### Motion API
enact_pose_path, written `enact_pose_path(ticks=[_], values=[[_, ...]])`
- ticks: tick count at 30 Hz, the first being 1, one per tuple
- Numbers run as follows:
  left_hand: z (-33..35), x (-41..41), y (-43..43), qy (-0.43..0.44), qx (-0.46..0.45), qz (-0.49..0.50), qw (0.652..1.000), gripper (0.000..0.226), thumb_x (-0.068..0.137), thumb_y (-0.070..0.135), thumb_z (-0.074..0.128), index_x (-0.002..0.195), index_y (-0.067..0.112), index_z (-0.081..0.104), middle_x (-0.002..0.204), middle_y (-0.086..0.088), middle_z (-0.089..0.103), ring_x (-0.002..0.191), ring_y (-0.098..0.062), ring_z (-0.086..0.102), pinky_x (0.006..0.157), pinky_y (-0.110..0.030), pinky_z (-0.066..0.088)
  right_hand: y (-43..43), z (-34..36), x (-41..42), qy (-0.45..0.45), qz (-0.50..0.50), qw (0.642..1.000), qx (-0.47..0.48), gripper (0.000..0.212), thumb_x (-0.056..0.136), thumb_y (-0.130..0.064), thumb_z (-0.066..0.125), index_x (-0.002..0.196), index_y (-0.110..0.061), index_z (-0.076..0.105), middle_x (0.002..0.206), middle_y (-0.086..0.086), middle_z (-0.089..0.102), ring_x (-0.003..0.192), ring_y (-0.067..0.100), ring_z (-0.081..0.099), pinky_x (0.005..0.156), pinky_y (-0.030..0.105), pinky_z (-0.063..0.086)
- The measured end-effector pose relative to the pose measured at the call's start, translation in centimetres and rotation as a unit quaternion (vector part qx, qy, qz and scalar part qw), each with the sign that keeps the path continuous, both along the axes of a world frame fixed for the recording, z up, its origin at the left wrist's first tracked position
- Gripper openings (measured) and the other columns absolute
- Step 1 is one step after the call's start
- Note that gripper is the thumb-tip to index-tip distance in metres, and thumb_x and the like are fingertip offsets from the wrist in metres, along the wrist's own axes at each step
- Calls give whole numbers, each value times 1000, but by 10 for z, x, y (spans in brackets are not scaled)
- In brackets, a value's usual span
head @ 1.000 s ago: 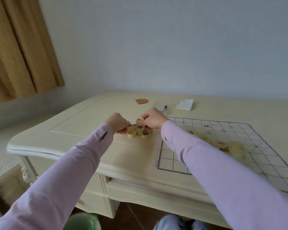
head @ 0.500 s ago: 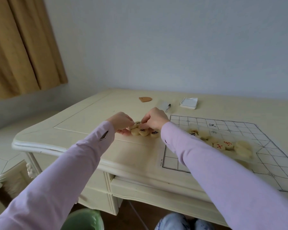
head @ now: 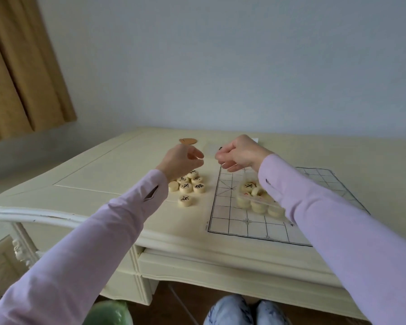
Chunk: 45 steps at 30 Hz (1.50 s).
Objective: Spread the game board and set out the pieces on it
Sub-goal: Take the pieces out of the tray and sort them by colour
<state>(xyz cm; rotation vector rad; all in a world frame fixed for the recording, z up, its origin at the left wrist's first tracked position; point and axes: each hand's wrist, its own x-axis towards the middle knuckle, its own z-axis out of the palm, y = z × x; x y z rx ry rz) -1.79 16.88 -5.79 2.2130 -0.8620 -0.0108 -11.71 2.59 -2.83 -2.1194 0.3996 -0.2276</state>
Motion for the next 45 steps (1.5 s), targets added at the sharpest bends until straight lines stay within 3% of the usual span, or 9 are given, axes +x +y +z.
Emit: enact_pose_path(ticks=[8,11,20,25,28,32,36,41,45], values=[[11,-55,-63,-90,94,-209,969,25,82,13,71,107,14,69,91,6,66,82,-6,59,76,-12,44,-56,3,-61,118,-30,989,-84,31,84,-3,68,114,0,63,83,9,65,67,17,62,66,24,56],[10,-66,-81,-133,180,-213,951,28,83,20,71,111,19,68,99,6,68,86,-9,58,83,-22,46,-73,-1,-76,167,-37,976,-132,31,82,-5,70,113,-3,66,94,10,68,80,21,65,80,30,58],[7,-97,-111,-115,231,-249,934,30,84,23,68,114,20,66,95,7,61,92,-17,61,83,-27,50,-78,8,-105,350,20,854,-384,46,74,-11,76,119,-17,64,106,-2,62,83,20,57,85,34,52],[-1,-114,-129,-111,251,-262,925,28,82,25,69,110,19,70,103,2,68,87,-14,57,76,-24,44,-79,-1,-107,350,25,835,-424,39,79,-5,63,117,-13,64,105,2,65,78,23,53,72,28,46],[-5,-119,-137,-84,255,-250,930,23,83,32,63,89,14,75,84,-1,70,79,-21,62,77,-31,50,-83,-9,-105,344,21,830,-438,34,80,-3,53,110,-10,66,89,2,61,72,23,49,67,26,41],[-5,-127,-144,-42,240,-216,945,35,79,50,66,61,20,63,56,6,54,48,-9,44,53,-22,37,-82,-10,-106,326,9,814,-481,24,83,-6,54,103,-12,66,93,3,63,78,25,55,69,26,43],[-8,-131,-153,-42,250,-202,946,28,71,52,72,61,28,61,52,13,55,40,1,47,49,-20,37,-81,-9,-108,309,5,794,-523,24,82,-9,59,104,-15,65,97,1,65,80,22,55,67,25,40],[-2,-137,-154,-6,243,-216,946,20,77,36,71,83,17,67,61,7,53,44,-6,45,39,-13,35,-95,-5,-114,248,5,837,-489,18,76,-12,69,94,-15,67,90,1,67,76,20,59,61,24,41],[0,-127,-145,19,229,-239,943,25,72,32,78,90,16,72,71,3,60,54,-11,45,50,-22,33,-111,-1,-128,123,21,969,-215,20,72,-1,76,75,-12,61,71,4,67,63,18,67,55,20,52]])
